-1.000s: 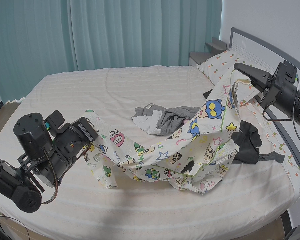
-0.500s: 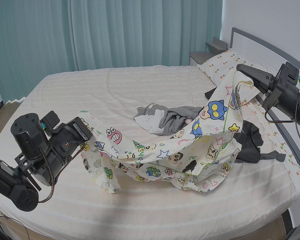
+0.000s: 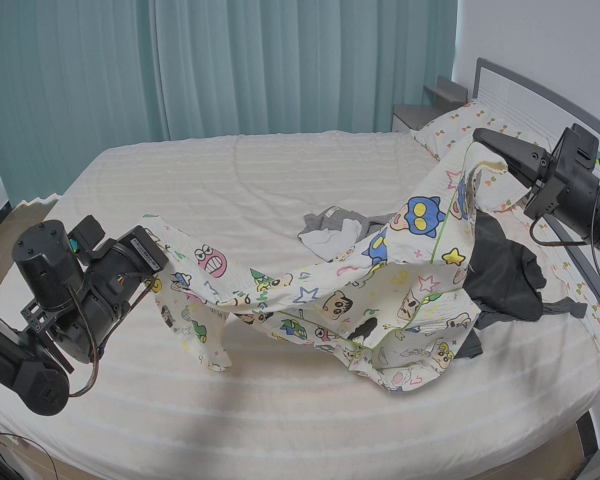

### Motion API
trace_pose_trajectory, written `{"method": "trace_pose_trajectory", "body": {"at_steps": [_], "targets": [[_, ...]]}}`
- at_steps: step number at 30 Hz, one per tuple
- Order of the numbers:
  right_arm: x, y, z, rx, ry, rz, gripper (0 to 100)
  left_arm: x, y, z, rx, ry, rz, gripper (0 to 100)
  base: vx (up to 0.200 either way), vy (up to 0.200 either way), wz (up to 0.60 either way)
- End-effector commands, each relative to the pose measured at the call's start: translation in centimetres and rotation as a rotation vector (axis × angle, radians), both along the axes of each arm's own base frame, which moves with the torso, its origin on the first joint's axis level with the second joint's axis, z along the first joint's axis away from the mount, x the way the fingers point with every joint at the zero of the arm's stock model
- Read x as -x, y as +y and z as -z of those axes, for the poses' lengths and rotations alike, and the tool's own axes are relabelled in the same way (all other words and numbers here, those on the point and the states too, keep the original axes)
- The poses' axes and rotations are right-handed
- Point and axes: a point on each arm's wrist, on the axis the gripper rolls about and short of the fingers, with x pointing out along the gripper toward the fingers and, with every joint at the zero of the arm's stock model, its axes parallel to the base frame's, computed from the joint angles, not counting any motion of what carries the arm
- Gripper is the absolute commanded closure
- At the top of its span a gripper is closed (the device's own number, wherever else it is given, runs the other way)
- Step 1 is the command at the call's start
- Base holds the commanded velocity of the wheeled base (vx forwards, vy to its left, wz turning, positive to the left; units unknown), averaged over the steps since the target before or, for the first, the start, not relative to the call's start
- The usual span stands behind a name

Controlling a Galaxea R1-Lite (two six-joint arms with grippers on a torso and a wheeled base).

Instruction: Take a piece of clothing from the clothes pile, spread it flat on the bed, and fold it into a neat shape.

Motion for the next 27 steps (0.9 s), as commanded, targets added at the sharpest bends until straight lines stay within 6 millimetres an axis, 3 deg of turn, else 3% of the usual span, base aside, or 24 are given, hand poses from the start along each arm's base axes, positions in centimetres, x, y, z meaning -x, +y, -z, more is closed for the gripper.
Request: {"method": "trace_pose_trajectory", "body": {"at_steps": [1, 27], "targets": [[-0.1, 0.2, 0.1, 0.002, 0.003, -0.007, 100, 0.2, 0.2, -0.3, 0.005, -0.011, -0.004, 100, 0.000, 0.200, 0.00], [-0.2, 2.4, -0.3, -0.003, -0.005, -0.077, 100, 1.8, 1.7, -0.1, -0.001, 0.003, -0.041, 100, 0.000, 0.200, 0.00]]}}
